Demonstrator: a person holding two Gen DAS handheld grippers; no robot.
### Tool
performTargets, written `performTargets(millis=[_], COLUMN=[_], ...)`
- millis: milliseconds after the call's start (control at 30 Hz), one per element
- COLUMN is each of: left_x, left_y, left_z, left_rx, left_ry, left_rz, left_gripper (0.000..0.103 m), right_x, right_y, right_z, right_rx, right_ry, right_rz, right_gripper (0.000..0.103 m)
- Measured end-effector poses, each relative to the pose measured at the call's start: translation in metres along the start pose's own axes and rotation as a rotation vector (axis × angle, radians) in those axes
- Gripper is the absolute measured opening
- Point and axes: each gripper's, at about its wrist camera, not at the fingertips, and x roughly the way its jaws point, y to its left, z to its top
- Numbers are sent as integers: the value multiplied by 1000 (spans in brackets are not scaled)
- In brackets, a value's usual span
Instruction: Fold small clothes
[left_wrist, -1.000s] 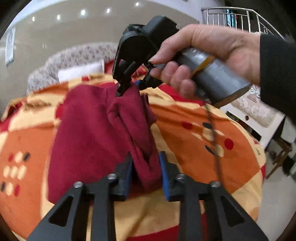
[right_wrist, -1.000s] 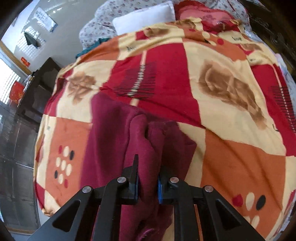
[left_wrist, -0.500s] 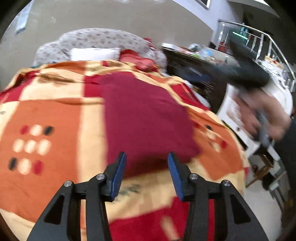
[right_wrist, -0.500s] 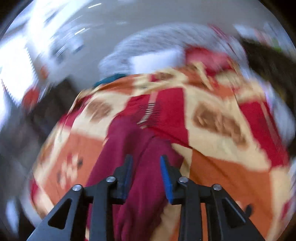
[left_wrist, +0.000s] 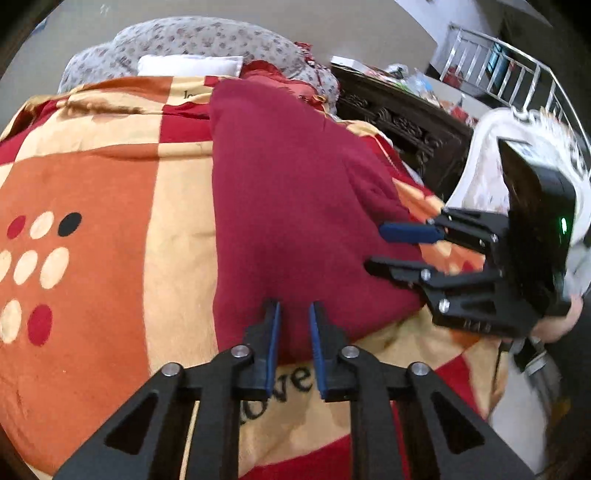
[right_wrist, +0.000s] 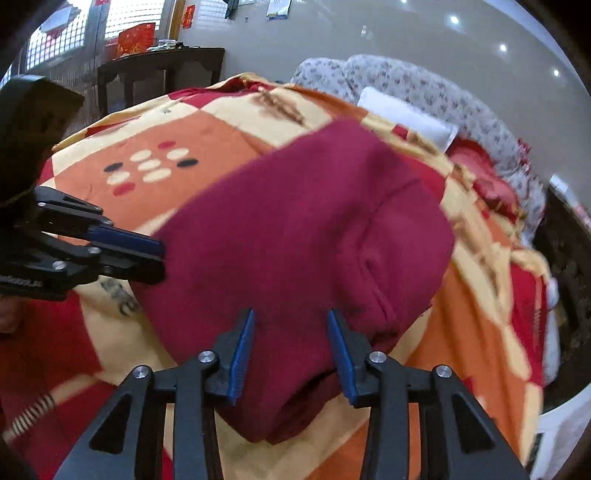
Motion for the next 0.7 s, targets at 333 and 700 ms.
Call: performTargets(millis=[333, 700], left_x=[-24, 100], left_y=[3, 35], left_z=[42, 181], left_rx=[-36, -60], left_ry=[-94, 120], left_rz=[-33, 53], left_gripper=[12, 13], right_x=[8, 9], right_y=[-12, -19], right_z=[-17, -22], right_rx=[133, 176], right_ry=[-77, -137], right_rz=[57, 85], right_gripper=[44, 44])
